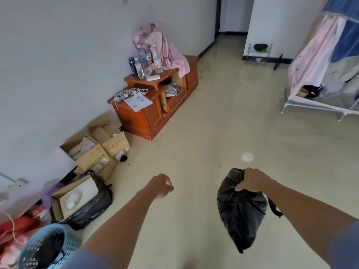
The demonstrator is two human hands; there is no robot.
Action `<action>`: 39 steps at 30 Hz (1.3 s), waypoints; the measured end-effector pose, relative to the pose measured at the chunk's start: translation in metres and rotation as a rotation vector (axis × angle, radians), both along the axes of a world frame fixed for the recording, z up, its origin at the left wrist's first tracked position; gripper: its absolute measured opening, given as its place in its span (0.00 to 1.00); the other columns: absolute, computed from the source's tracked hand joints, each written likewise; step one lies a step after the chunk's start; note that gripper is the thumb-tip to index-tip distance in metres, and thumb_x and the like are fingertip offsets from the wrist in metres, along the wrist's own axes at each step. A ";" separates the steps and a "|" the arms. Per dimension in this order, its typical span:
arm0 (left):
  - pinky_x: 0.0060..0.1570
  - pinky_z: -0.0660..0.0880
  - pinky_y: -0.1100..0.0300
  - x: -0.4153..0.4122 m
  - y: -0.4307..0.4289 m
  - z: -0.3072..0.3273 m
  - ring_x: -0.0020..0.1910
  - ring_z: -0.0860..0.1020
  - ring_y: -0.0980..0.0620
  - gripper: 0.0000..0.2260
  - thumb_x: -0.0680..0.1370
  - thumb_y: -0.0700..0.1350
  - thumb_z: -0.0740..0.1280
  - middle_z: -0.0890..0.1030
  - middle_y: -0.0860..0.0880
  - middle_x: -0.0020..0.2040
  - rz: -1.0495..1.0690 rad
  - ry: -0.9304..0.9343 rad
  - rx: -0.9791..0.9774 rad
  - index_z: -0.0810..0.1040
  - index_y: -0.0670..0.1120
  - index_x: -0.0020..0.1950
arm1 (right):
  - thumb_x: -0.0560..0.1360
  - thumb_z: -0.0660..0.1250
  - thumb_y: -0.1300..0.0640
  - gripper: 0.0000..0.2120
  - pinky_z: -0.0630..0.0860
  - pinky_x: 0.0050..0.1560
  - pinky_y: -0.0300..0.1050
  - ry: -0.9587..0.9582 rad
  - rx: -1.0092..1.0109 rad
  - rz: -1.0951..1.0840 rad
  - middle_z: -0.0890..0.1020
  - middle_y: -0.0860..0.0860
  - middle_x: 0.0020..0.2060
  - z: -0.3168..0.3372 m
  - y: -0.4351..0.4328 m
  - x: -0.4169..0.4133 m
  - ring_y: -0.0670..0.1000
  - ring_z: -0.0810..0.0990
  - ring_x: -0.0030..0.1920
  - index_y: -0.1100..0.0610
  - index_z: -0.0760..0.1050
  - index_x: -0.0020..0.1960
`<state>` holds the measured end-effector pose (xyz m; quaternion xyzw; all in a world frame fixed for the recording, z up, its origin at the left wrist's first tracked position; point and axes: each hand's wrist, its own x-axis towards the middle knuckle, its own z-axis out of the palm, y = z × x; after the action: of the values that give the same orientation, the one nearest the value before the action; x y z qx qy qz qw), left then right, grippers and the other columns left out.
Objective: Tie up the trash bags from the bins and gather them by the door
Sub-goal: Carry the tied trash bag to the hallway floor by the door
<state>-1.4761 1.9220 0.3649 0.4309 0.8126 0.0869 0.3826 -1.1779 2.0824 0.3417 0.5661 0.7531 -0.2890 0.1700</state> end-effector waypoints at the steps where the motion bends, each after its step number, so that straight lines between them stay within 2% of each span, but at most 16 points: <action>1: 0.48 0.76 0.59 -0.010 0.027 -0.001 0.44 0.79 0.49 0.08 0.76 0.45 0.65 0.82 0.44 0.48 -0.004 0.006 -0.002 0.80 0.45 0.53 | 0.65 0.75 0.40 0.23 0.65 0.33 0.43 0.006 0.009 -0.008 0.72 0.49 0.32 0.000 0.027 -0.007 0.50 0.71 0.31 0.55 0.67 0.38; 5: 0.50 0.77 0.58 -0.055 0.146 -0.012 0.46 0.81 0.48 0.08 0.76 0.45 0.65 0.82 0.45 0.46 -0.033 0.030 0.006 0.80 0.45 0.52 | 0.67 0.74 0.40 0.23 0.64 0.32 0.42 -0.004 0.051 -0.051 0.70 0.49 0.30 -0.007 0.140 -0.039 0.50 0.70 0.29 0.55 0.66 0.36; 11: 0.55 0.78 0.52 -0.122 0.336 -0.016 0.51 0.82 0.45 0.09 0.76 0.46 0.65 0.82 0.44 0.50 -0.114 0.049 0.029 0.79 0.45 0.54 | 0.68 0.73 0.39 0.23 0.66 0.32 0.41 0.002 0.070 -0.189 0.72 0.49 0.35 -0.007 0.306 -0.088 0.49 0.72 0.33 0.55 0.66 0.40; 16: 0.59 0.77 0.49 -0.157 0.493 0.003 0.56 0.79 0.43 0.10 0.76 0.46 0.65 0.79 0.43 0.55 -0.183 0.068 0.059 0.78 0.45 0.55 | 0.67 0.73 0.38 0.22 0.70 0.34 0.43 0.047 0.130 -0.302 0.76 0.51 0.36 0.018 0.427 -0.116 0.50 0.75 0.35 0.54 0.69 0.38; 19: 0.59 0.77 0.50 -0.162 0.589 0.006 0.55 0.80 0.44 0.11 0.76 0.47 0.65 0.80 0.44 0.54 -0.226 0.058 0.070 0.79 0.45 0.55 | 0.66 0.72 0.37 0.23 0.69 0.33 0.43 0.069 0.143 -0.375 0.77 0.52 0.34 0.020 0.507 -0.122 0.52 0.76 0.35 0.56 0.70 0.37; 22: 0.57 0.77 0.51 -0.164 0.684 -0.003 0.54 0.80 0.44 0.07 0.75 0.46 0.65 0.79 0.46 0.50 -0.254 0.049 0.076 0.79 0.47 0.50 | 0.66 0.73 0.37 0.24 0.66 0.32 0.43 0.085 0.143 -0.415 0.74 0.51 0.31 0.009 0.595 -0.124 0.52 0.75 0.32 0.56 0.69 0.34; 26: 0.55 0.78 0.50 -0.167 0.811 -0.019 0.50 0.80 0.45 0.04 0.75 0.47 0.66 0.79 0.46 0.49 -0.248 0.039 0.075 0.77 0.49 0.47 | 0.65 0.73 0.38 0.24 0.65 0.32 0.43 0.101 0.131 -0.418 0.74 0.51 0.30 -0.007 0.722 -0.129 0.52 0.74 0.32 0.57 0.68 0.33; 30: 0.58 0.77 0.50 -0.169 0.931 -0.014 0.56 0.79 0.43 0.03 0.76 0.48 0.65 0.80 0.44 0.55 -0.241 0.036 0.041 0.77 0.50 0.48 | 0.65 0.73 0.39 0.22 0.71 0.36 0.44 0.087 0.091 -0.391 0.77 0.50 0.34 -0.004 0.846 -0.133 0.53 0.78 0.38 0.55 0.70 0.36; 33: 0.57 0.77 0.51 -0.172 1.016 -0.006 0.55 0.80 0.43 0.03 0.76 0.47 0.65 0.81 0.44 0.54 -0.221 0.030 0.077 0.77 0.50 0.46 | 0.66 0.73 0.38 0.21 0.73 0.38 0.44 0.089 0.101 -0.372 0.77 0.49 0.36 0.007 0.935 -0.137 0.52 0.78 0.40 0.55 0.71 0.38; 39: 0.55 0.78 0.52 -0.189 1.178 -0.006 0.54 0.80 0.43 0.04 0.76 0.46 0.66 0.79 0.46 0.50 -0.222 0.027 0.085 0.78 0.48 0.47 | 0.66 0.74 0.37 0.24 0.66 0.31 0.43 0.093 0.136 -0.362 0.74 0.50 0.32 0.013 1.105 -0.155 0.51 0.74 0.34 0.54 0.66 0.34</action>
<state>-1.6649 3.1001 0.3587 0.5355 0.7605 0.0726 0.3601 -1.3333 3.1869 0.3549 0.6885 0.6638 -0.2892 0.0415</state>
